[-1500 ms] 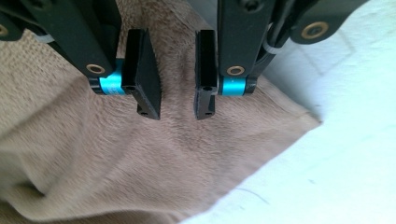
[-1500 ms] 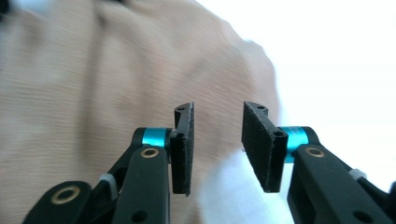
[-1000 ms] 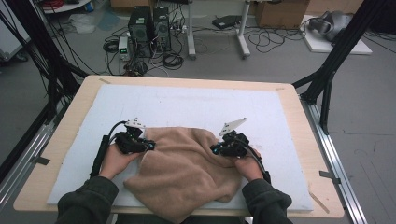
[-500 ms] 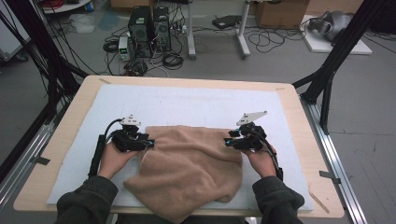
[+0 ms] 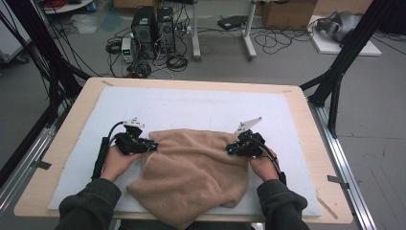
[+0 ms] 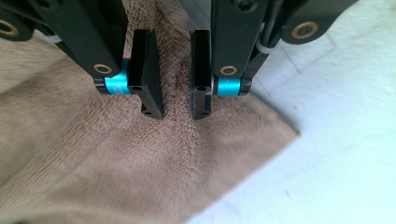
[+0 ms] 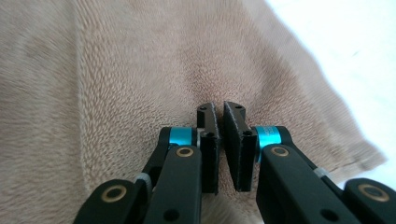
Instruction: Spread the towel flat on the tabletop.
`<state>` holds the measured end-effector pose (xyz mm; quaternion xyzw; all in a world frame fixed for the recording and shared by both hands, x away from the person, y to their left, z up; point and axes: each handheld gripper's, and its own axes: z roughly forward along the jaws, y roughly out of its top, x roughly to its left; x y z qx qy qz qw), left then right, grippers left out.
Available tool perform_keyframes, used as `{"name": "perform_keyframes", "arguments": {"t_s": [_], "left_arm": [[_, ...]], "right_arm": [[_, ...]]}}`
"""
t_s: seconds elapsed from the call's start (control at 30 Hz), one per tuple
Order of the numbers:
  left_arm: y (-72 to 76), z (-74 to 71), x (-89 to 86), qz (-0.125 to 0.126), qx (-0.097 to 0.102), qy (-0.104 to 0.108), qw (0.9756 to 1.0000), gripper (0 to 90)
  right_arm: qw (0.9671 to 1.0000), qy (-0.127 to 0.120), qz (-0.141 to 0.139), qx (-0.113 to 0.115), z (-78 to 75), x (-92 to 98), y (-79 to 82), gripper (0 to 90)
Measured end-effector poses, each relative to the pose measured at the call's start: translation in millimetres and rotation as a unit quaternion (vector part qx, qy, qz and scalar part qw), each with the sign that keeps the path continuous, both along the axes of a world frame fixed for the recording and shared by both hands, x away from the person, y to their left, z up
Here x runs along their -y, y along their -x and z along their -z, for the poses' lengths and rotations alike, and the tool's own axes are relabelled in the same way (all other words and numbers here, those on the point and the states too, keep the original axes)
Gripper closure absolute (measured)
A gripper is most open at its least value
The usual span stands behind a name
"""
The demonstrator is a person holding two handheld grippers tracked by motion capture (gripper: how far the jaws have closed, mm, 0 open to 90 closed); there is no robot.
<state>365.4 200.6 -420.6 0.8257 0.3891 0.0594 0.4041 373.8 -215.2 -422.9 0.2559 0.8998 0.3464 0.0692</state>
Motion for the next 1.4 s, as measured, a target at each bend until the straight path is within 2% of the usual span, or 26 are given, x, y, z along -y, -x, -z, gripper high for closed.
{"name": "perform_keyframes", "arguments": {"t_s": [0.07, 0.1, 0.17, 0.23, 0.3, 0.37, 0.43, 0.53, 0.6, 0.63, 0.7, 0.77, 0.83, 0.93, 0.97, 1.0, 1.07, 1.1, 1.13, 1.17, 1.2, 1.23, 1.27, 1.3, 1.33, 1.4], "left_arm": [[1.6, -5.7, -1.1, -0.001, 0.014, 0.003, 0.9999, 74.2], [1.6, -6.5, -0.3, -0.002, 0.019, -0.001, 0.9998, 69.9], [-2.1, -4.4, 0.5, -0.007, 0.01, -0.007, 0.9999, 55.4], [-5.4, -1.9, -1.3, -0.012, 0.001, 0.006, 0.9999, 50.8], [-7.8, 0.6, -0.9, -0.01, -0.011, 0.019, 0.9997, 58.0], [-9.5, 3.4, 2.2, 0.001, -0.019, -0.002, 0.9998, 69.6], [-8.9, 3.0, 3.2, -0.003, -0.017, -0.004, 0.9998, 75.4], [-5.1, -6.5, 0.5, -0.002, 0.005, 0.005, 1.0, 78.1], [-2.3, -16.5, -2.6, -0.013, 0.029, 0.022, 0.9992, 80.0], [-1.9, -23.2, -4.2, -0.019, 0.036, 0.032, 0.9987, 79.8], [-0.1, -37.4, -5.6, -0.032, 0.065, 0.053, 0.996, 81.0], [0.2, -47.6, -4.5, -0.033, 0.079, 0.05, 0.9951, 83.0], [-1.2, -48.2, -3.1, -0.018, 0.067, 0.033, 0.997, 84.0], [-6.8, -37.2, -1.8, 0.002, 0.028, 0.011, 0.9995, 84.4], [-9.6, -34.8, -1.8, -0.001, 0.025, 0.008, 0.9997, 84.5], [-13.0, -33.9, -1.1, -0.013, 0.031, 0.016, 0.9993, 84.6], [-26.4, -41.3, 0.0, -0.046, 0.052, 0.028, 0.9972, 84.8], [-35.4, -52.4, 1.5, -0.065, 0.077, 0.027, 0.9946, 84.9], [-45.1, -67.6, 2.8, -0.089, 0.108, 0.036, 0.9895, 84.7], [-54.4, -83.9, 4.1, -0.109, 0.137, 0.05, 0.9832, 83.6], [-61.5, -97.5, 6.8, -0.128, 0.167, 0.049, 0.9764, 79.7], [-67.1, -105.1, 10.8, -0.147, 0.184, 0.033, 0.9712, 69.8], [-74.9, -106.3, 13.5, -0.146, 0.155, 0.028, 0.9766, 57.5], [-77.7, -103.7, 13.9, -0.139, 0.132, 0.03, 0.981, 51.2], [-77.8, -97.6, 14.1, -0.131, 0.116, 0.023, 0.9842, 50.2], [-69.6, -82.6, 13.5, -0.115, 0.11, 0.01, 0.9871, 50.3]], "right_arm": [[0.9999, -0.012, 0.003, 0.012, -9.9, 3.3, 1.9, 85.0], [0.9997, -0.019, 0.0, 0.018, -15.1, 4.4, 2.6, 85.0], [0.9995, -0.016, -0.005, 0.025, -23.0, 3.0, 3.6, 85.0], [0.9995, -0.007, -0.007, 0.029, -26.7, 1.2, 4.1, 85.0], [0.9994, -0.012, -0.009, 0.03, -27.3, 1.9, 3.4, 84.9], [0.9996, -0.012, -0.009, 0.024, -25.6, 2.1, 2.0, 84.9], [0.9997, -0.011, -0.009, 0.019, -24.9, 2.0, 1.7, 84.9], [0.9994, -0.018, -0.015, 0.026, -29.2, 2.7, 4.0, 85.0], [0.9986, -0.043, -0.015, 0.028, -36.7, 4.5, 5.4, 85.4], [0.9978, -0.056, -0.019, 0.03, -42.8, 4.8, 6.5, 85.5], [0.9963, -0.066, -0.024, 0.049, -58.3, 3.6, 9.3, 85.7], [0.9952, -0.07, -0.026, 0.064, -72.6, 2.2, 11.1, 85.8], [0.9951, -0.064, -0.032, 0.069, -79.8, 1.1, 10.9, 85.9], [0.9973, -0.046, -0.037, 0.043, -71.9, -0.4, 6.0, 86.0], [0.9979, -0.043, -0.036, 0.032, -66.8, -0.4, 2.8, 86.0], [0.9983, -0.04, -0.033, 0.026, -62.5, -0.3, -1.5, 86.2], [0.9986, -0.036, -0.014, 0.036, -63.1, 1.4, -14.9, 86.8], [0.9979, -0.039, 0.002, 0.052, -71.5, 3.3, -23.8, 87.0], [0.9963, -0.044, 0.02, 0.071, -85.5, 4.7, -32.9, 87.0], [0.9933, -0.045, 0.039, 0.099, -103.9, 5.4, -41.4, 86.7], [0.9874, -0.046, 0.059, 0.139, -122.4, 6.1, -49.1, 85.6], [0.9835, -0.056, 0.082, 0.151, -136.3, 6.9, -56.1, 81.4], [0.9805, -0.069, 0.104, 0.152, -143.1, 8.0, -64.0, 65.2], [0.9784, -0.084, 0.132, 0.136, -143.0, 6.4, -71.8, 56.5], [0.98, -0.086, 0.128, 0.126, -139.4, 5.2, -74.9, 55.2], [0.9849, -0.062, 0.118, 0.11, -122.3, -0.1, -76.8, 50.4]]}}
